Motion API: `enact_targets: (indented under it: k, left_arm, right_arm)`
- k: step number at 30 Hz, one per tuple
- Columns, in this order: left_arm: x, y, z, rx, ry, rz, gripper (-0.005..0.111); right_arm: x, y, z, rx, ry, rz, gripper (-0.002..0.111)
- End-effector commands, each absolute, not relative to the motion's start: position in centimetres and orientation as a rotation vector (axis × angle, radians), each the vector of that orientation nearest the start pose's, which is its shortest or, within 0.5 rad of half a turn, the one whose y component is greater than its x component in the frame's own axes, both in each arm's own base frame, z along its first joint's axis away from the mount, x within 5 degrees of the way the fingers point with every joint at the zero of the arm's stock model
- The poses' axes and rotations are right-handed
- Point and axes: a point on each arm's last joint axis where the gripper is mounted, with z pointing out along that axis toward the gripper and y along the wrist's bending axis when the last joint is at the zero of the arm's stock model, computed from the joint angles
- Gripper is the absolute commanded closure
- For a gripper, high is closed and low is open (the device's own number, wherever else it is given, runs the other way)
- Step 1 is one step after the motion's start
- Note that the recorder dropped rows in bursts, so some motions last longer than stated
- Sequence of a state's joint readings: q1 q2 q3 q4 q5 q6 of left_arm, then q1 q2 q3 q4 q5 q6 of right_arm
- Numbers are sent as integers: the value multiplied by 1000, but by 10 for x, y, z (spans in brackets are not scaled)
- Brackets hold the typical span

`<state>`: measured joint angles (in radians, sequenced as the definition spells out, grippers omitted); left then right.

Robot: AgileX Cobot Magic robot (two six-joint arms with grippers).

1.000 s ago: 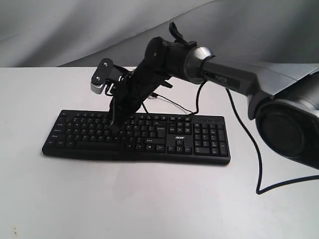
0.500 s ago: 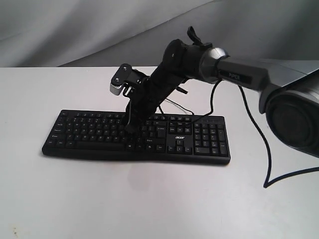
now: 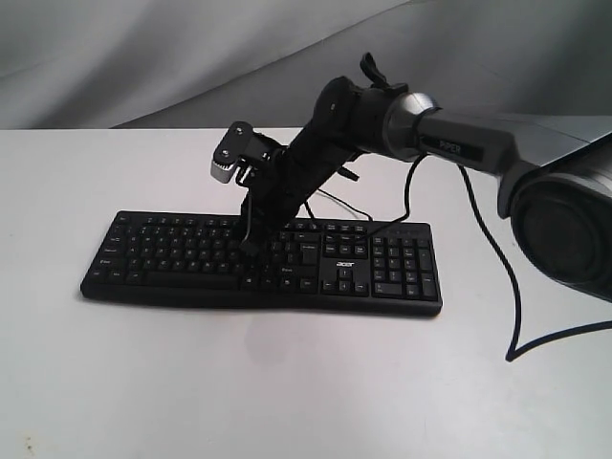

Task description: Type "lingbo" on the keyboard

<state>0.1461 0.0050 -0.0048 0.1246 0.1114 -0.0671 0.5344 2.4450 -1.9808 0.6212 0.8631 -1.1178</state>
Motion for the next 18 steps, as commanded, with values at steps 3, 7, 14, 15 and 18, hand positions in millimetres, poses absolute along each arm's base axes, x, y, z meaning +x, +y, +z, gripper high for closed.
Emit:
enact_targets:
  k: [3, 7, 14, 15, 18]
  left_arm:
    - [56, 9, 204, -77, 1585, 162, 106]
    - [56, 9, 204, -77, 1585, 162, 106]
    - [56, 9, 204, -77, 1585, 162, 106]
    - [56, 9, 204, -77, 1585, 162, 106]
    - [56, 9, 204, -77, 1585, 162, 106]
  right_arm:
    - [426, 295, 131, -1611, 2062, 544, 108]
    - [426, 295, 128, -1619, 2063, 544, 108]
    - [425, 295, 125, -1639, 2051, 554, 108]
    - [425, 295, 125, -1642, 2047, 553, 108]
    - [425, 295, 125, -1650, 2042, 552, 108]
